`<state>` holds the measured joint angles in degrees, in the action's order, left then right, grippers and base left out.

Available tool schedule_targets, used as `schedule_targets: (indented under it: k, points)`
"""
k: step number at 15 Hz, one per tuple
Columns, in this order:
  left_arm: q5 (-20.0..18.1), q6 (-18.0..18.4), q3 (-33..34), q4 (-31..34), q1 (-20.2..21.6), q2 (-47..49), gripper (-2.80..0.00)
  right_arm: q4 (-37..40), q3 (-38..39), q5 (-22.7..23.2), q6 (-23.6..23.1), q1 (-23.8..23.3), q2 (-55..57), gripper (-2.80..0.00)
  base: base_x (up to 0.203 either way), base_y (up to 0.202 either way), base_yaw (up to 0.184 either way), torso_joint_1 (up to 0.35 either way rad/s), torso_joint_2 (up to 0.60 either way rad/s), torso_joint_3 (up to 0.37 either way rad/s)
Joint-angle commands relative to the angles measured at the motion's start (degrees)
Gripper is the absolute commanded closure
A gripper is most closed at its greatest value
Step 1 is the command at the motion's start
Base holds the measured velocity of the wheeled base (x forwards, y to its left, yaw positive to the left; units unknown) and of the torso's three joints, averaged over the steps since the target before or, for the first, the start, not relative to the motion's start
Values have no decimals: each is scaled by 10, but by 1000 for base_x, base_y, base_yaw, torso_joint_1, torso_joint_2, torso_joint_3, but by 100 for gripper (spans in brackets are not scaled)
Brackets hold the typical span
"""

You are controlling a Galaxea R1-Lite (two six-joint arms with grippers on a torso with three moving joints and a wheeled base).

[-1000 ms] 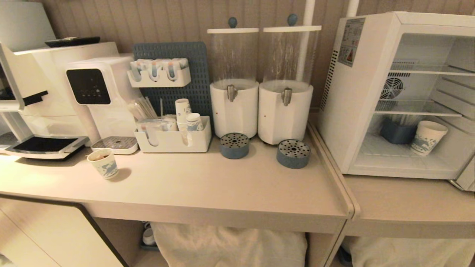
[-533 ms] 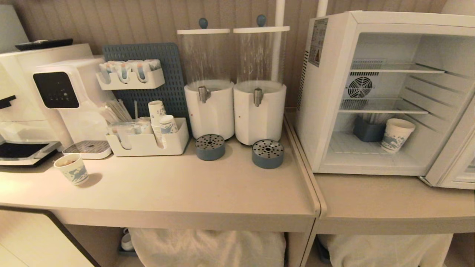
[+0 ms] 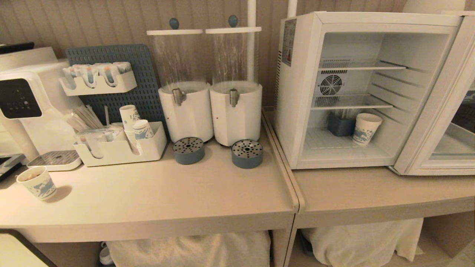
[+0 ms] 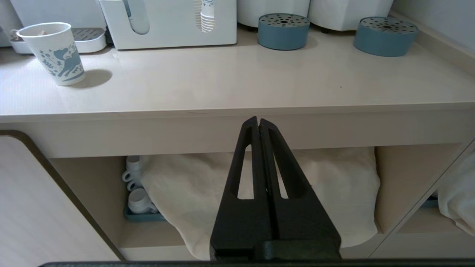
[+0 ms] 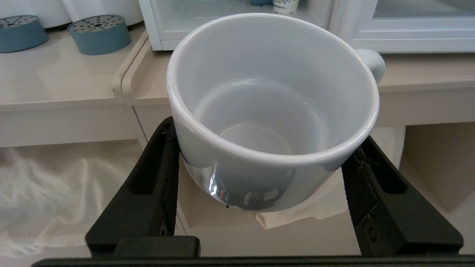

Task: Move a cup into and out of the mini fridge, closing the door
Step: Put the ceramic cup in the freezer

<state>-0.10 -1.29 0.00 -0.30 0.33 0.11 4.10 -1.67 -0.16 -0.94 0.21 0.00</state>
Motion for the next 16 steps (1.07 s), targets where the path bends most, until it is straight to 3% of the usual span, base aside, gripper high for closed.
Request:
schedule_targets:
  k: [1, 4, 10, 13, 16]
  points:
    - [0, 0, 0, 0, 0, 0, 0, 0, 0, 0, 0, 0, 1, 0, 0, 0, 0, 0, 0, 0]
    - [0, 0, 0, 0, 0, 0, 0, -1, 0, -1, 0, -1, 1, 0, 0, -41, 7, 3, 1, 2]
    - [0, 0, 0, 0, 0, 0, 0, -1, -3, -2, -1, -1, 1, 0, 0, -152, -11, 3, 4, 2]
    - [0, 0, 0, 0, 0, 0, 0, 27, -105, 2, 5, -1, 3, 0, 0, 0, 0, 0, 0, 0]
    - [0, -1, 0, 0, 0, 0, 0, 106, -314, 19, 25, -2, 80, 0, 0, 0, 0, 0, 0, 0]
